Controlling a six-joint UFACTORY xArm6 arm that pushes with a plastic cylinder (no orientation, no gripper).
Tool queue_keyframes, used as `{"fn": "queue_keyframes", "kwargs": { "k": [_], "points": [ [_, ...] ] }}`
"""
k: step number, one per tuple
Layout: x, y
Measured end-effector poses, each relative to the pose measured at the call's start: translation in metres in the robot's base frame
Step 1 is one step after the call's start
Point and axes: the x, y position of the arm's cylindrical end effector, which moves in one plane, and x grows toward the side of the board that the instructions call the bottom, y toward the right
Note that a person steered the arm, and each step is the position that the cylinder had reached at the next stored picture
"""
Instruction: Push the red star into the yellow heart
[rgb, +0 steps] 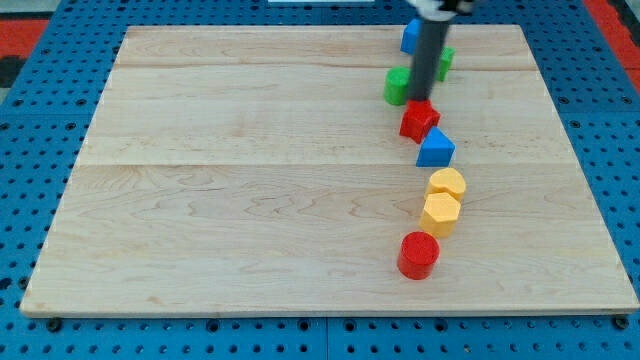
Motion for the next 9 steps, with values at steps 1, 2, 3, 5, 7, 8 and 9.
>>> {"fn": "queue_keyframes", "kwargs": {
  "k": [1, 2, 3, 5, 7, 8, 9],
  "points": [
    [0.017, -0.04],
    [0.023, -0.041],
    [0.006, 0.01],
    [0.059, 0.032],
    [0.067, 0.115],
    [0.084, 0.161],
    [0.126, 0.098]
  ]
}}
